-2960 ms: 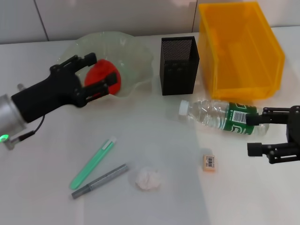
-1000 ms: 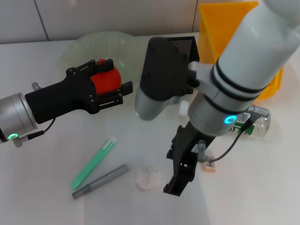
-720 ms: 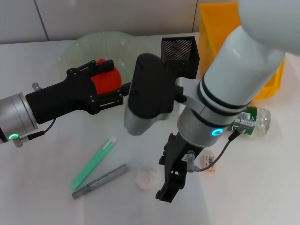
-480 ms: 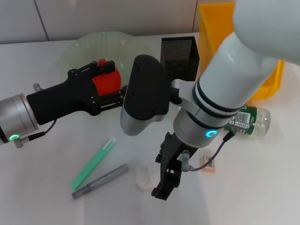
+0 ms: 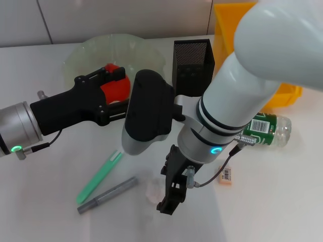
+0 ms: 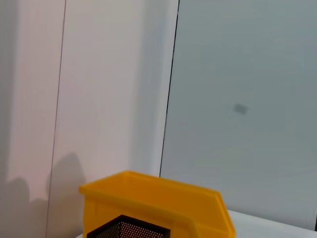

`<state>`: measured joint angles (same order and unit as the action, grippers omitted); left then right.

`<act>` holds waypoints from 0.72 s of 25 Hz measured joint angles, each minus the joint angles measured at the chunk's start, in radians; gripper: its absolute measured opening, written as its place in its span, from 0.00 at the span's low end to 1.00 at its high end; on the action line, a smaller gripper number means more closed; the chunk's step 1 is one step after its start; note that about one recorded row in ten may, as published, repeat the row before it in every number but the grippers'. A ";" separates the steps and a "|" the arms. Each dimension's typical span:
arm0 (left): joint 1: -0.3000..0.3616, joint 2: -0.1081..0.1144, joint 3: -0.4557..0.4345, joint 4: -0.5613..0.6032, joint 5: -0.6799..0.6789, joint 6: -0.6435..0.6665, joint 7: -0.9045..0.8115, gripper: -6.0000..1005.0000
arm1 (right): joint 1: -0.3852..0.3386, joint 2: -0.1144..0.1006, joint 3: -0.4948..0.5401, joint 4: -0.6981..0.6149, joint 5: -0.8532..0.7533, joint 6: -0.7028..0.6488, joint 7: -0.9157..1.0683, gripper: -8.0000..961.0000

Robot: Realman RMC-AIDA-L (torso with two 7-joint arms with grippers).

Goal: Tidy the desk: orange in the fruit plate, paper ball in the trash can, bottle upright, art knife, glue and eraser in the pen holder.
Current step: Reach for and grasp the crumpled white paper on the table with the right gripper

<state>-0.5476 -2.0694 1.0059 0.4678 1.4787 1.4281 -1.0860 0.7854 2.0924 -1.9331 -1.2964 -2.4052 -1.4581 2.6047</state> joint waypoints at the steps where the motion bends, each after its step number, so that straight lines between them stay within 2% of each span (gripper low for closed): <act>1: 0.000 0.000 0.002 0.000 0.000 0.000 0.000 0.82 | 0.001 0.000 -0.005 0.004 -0.001 0.007 0.000 0.73; 18: -0.002 0.000 0.008 0.000 0.000 0.000 0.002 0.82 | 0.024 0.000 -0.051 0.050 -0.022 0.057 0.006 0.70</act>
<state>-0.5492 -2.0693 1.0143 0.4679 1.4787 1.4282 -1.0844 0.8099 2.0924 -1.9843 -1.2460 -2.4273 -1.4012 2.6110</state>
